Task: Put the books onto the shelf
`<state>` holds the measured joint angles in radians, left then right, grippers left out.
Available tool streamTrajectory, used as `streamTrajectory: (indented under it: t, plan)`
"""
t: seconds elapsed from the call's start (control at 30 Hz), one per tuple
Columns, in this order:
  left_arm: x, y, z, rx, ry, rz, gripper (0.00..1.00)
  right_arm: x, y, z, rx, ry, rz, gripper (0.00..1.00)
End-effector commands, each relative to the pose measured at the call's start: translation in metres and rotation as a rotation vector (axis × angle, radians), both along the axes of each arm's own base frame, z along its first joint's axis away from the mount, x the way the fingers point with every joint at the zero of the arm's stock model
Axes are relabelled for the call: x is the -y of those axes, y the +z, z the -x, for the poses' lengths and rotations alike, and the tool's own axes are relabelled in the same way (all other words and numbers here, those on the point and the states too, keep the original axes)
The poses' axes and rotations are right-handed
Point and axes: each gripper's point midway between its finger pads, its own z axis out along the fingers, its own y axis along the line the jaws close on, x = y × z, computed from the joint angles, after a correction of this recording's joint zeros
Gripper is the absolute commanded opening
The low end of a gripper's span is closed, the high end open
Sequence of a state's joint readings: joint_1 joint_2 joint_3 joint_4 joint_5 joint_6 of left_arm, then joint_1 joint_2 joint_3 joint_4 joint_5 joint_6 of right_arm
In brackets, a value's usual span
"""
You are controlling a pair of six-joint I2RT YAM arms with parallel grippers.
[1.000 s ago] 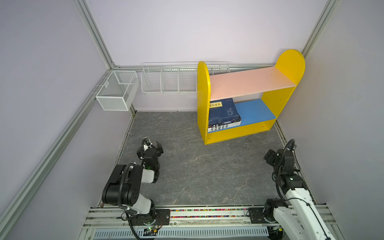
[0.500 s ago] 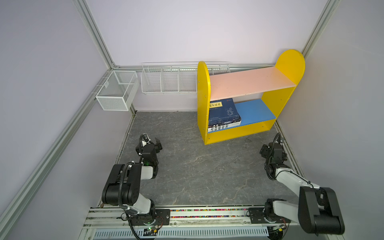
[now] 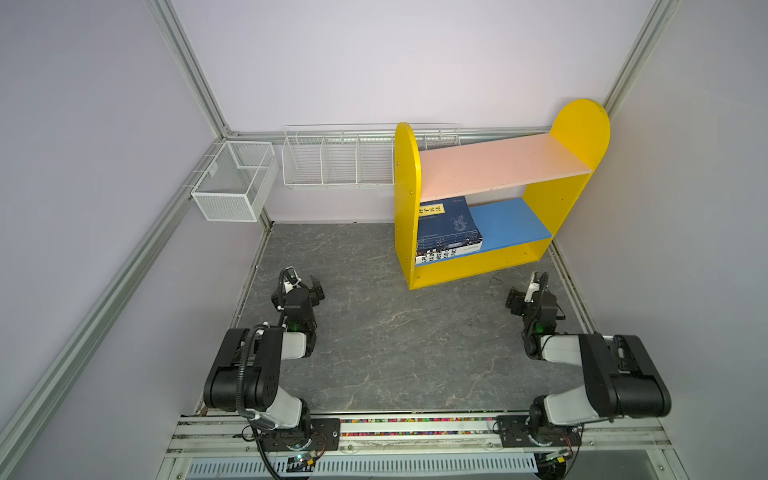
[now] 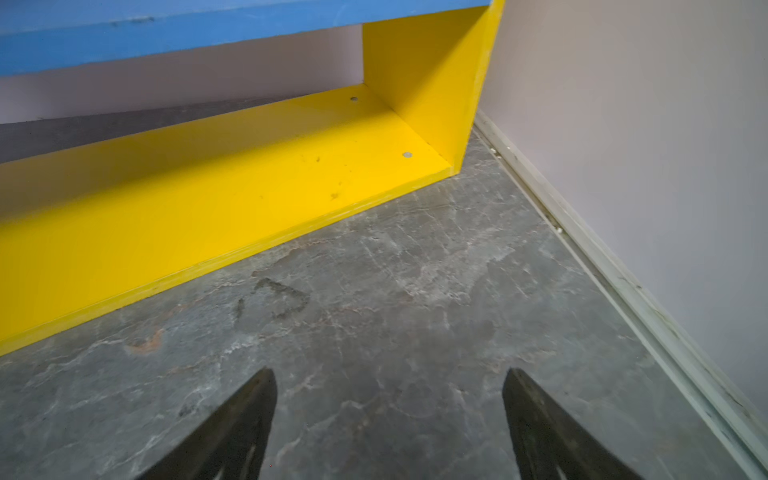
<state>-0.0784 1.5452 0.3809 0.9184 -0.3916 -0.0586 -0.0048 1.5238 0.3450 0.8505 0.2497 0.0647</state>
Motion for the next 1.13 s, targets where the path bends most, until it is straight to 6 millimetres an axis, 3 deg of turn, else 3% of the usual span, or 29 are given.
streamTrajectory:
  t: [0.0, 0.43, 1.1]
  plan:
    - [-0.0004, -0.0003, -0.0010, 0.006, -0.004, 0.001, 0.99, -0.0228, 0.0182, -0.0163, 0.043, 0.139, 0.040, 0.88]
    - [0.0091, 0.0004, -0.0016, 0.006, -0.041, -0.026, 0.99, -0.0223, 0.0151, -0.0150, 0.043, 0.137, 0.043, 0.88]
    - [0.0078, 0.0003, -0.0030, 0.001, -0.036, -0.021, 0.99, -0.0222, 0.0152, -0.0150, 0.039, 0.138, 0.041, 0.88]
